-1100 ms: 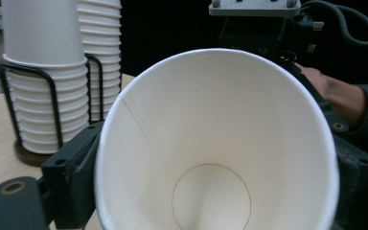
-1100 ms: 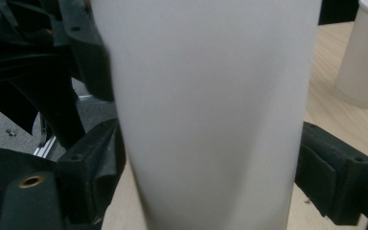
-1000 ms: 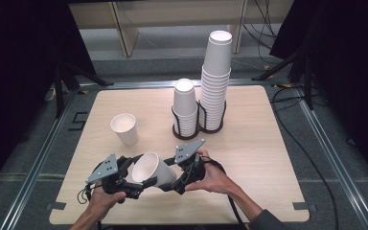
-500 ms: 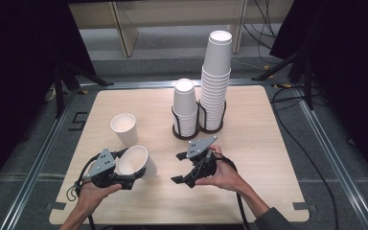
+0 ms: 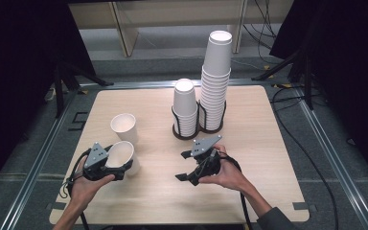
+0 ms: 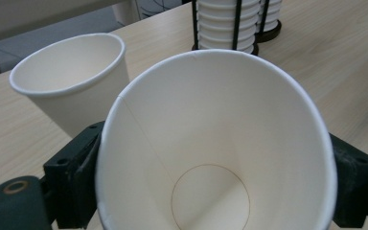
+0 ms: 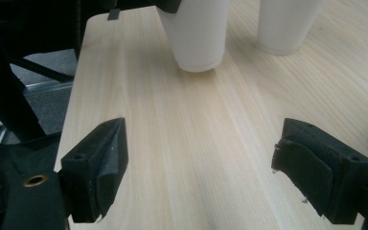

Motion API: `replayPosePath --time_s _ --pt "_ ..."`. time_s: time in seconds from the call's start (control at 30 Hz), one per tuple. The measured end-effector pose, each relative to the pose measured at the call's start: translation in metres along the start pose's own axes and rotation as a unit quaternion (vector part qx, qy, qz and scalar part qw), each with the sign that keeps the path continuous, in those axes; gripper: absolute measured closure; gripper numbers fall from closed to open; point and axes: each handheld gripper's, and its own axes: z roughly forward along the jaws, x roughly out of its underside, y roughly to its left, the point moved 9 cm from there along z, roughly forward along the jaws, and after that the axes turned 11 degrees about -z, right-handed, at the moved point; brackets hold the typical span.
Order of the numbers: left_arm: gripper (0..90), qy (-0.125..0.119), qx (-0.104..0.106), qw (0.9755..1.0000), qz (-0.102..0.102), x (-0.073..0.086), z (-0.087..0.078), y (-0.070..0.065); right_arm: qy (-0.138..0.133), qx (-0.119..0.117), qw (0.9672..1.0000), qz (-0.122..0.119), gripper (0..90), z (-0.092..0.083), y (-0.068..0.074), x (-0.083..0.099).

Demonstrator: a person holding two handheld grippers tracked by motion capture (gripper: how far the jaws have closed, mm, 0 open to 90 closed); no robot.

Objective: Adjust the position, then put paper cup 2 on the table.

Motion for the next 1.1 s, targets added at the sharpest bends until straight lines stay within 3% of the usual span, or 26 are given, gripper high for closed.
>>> replayPosePath --time_s 0.27,0.63,1.1 --pt "12.5 0.007 -0.027 0.9993 -0.027 0.002 0.001 0.017 0.004 0.011 0.9999 0.008 19.5 -0.004 -0.006 0.009" --pt "12.4 0.007 -0.037 0.9989 -0.030 0.002 0.005 0.023 0.008 0.021 0.9996 0.017 19.6 -0.008 -0.009 0.014" --pt "12.2 0.018 -0.047 0.9981 -0.036 0.002 0.011 0.031 0.011 0.045 0.9977 0.049 19.0 -0.030 -0.013 0.040"
